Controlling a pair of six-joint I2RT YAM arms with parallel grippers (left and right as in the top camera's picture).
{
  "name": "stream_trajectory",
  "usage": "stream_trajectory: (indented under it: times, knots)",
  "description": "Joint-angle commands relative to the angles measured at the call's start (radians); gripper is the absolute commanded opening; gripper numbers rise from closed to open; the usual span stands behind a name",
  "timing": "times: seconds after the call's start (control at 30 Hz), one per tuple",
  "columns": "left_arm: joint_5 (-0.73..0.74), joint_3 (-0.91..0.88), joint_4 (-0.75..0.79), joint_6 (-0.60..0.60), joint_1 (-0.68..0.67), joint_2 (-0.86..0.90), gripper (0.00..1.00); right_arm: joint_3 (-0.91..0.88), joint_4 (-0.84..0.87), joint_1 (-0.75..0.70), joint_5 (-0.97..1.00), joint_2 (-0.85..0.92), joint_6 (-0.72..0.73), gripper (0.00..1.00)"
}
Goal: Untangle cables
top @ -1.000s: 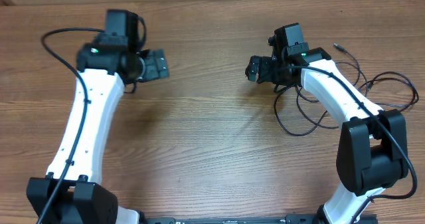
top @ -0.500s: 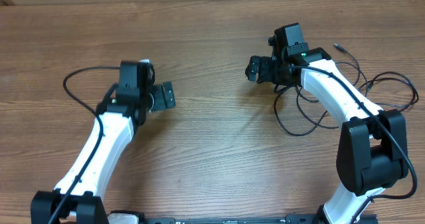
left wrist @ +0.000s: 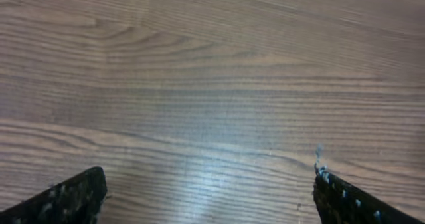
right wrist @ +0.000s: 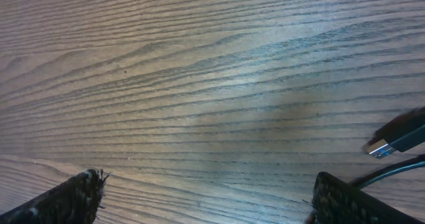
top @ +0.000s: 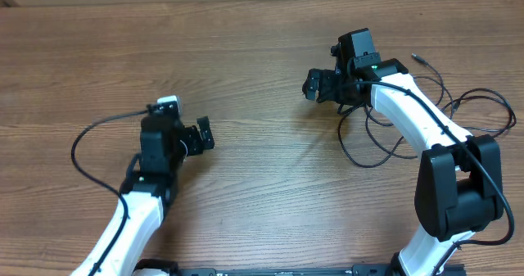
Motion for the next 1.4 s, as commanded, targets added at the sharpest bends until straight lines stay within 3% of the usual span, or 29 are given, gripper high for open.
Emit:
stream_trajectory:
  times: [0.0, 0.6, 0.83, 1.03, 1.37]
  knots:
    - [0.005, -0.084, 0.038, 0.017, 0.005, -0.048, 1.00, 0.003, 0.006, 0.003, 0.010, -0.018, 0.007, 1.00]
    - [0.008, -0.317, 0.214, -0.013, 0.039, -0.140, 1.00, 0.003, 0.006, 0.003, 0.010, -0.018, 0.007, 1.00]
    - [0.004, -0.493, 0.419, -0.042, 0.039, -0.206, 1.00, 0.003, 0.006, 0.003, 0.010, -0.018, 0.007, 1.00]
    - [-0.005, -0.507, 0.326, -0.042, 0.045, -0.299, 1.00, 0.003, 0.006, 0.003, 0.010, -0.018, 0.007, 1.00]
    - [-0.048, -0.507, -0.013, -0.042, 0.044, -0.637, 1.00, 0.003, 0.006, 0.003, 0.010, -0.018, 0.007, 1.00]
